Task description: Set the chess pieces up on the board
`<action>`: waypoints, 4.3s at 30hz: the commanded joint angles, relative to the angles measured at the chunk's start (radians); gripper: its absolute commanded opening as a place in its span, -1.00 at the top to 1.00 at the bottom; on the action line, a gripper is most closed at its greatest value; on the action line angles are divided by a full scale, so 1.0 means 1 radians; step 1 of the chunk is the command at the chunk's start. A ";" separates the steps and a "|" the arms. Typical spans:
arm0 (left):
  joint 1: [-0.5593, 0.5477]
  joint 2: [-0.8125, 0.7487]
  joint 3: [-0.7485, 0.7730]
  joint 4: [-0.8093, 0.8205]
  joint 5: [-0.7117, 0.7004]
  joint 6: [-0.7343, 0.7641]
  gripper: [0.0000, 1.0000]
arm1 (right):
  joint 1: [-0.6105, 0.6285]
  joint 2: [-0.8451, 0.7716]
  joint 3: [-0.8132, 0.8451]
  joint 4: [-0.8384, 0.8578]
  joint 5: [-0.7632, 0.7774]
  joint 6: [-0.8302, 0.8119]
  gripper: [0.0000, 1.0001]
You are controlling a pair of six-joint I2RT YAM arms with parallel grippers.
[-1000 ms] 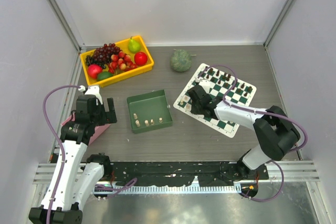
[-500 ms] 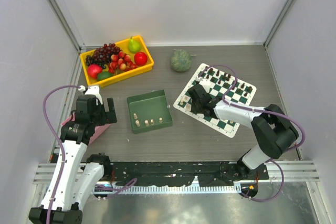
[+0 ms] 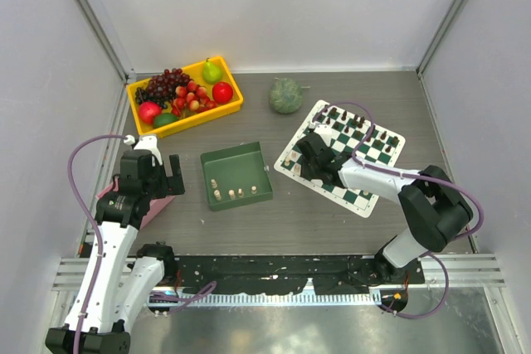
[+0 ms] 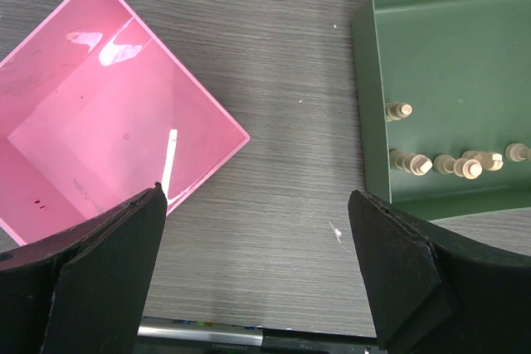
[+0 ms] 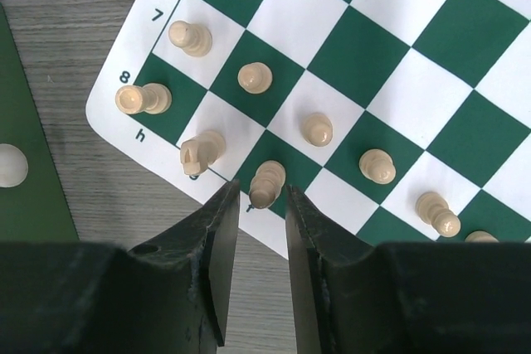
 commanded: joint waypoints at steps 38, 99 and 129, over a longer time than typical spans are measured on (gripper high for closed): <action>0.006 -0.178 -0.053 0.035 -0.043 -0.136 -0.98 | 0.008 -0.313 0.084 -0.092 -0.244 -0.087 -0.47; 0.000 -0.220 -0.073 0.050 -0.075 -0.091 -0.98 | 0.147 -0.086 0.480 -0.206 -0.234 -0.150 -0.91; 0.000 -0.164 -0.065 0.038 -0.077 -0.090 -0.98 | 0.340 0.401 0.794 -0.414 -0.452 -0.271 0.07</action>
